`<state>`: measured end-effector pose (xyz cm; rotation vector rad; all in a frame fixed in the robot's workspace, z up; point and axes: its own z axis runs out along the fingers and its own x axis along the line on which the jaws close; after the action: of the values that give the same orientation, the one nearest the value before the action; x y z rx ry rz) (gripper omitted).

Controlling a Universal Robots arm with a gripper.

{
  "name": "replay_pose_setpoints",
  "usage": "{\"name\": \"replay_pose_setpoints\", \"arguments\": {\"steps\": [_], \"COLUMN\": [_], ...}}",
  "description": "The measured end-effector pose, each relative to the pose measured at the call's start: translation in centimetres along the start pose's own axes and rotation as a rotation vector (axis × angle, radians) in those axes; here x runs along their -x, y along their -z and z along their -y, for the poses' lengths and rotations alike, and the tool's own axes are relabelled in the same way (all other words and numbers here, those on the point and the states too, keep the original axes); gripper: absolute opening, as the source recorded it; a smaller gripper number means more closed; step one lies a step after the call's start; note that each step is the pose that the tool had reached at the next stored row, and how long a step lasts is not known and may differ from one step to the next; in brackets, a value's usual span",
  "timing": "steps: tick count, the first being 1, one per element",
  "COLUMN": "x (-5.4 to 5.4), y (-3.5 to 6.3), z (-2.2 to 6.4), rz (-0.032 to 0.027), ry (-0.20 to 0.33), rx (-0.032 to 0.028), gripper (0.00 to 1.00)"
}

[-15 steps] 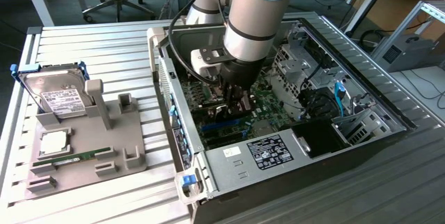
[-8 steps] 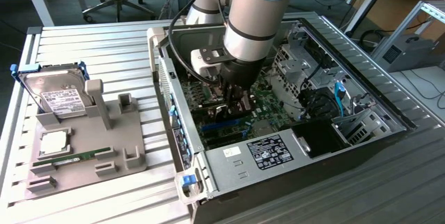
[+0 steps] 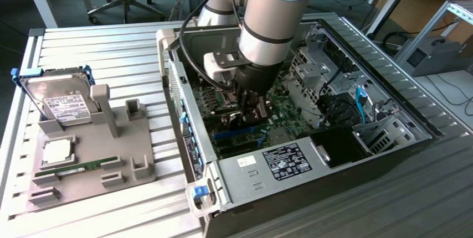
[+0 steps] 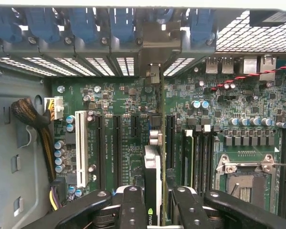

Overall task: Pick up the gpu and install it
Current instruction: 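Insert the gpu into the slot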

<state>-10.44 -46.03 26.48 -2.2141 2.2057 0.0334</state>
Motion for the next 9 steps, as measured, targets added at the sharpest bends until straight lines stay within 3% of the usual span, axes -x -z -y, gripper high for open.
{"name": "replay_pose_setpoints", "arguments": {"steps": [9], "x": [-0.01], "y": [0.00], "z": [0.27], "rz": [0.0001], "ry": [-0.001], "rx": [-0.0001], "gripper": [0.27]}}
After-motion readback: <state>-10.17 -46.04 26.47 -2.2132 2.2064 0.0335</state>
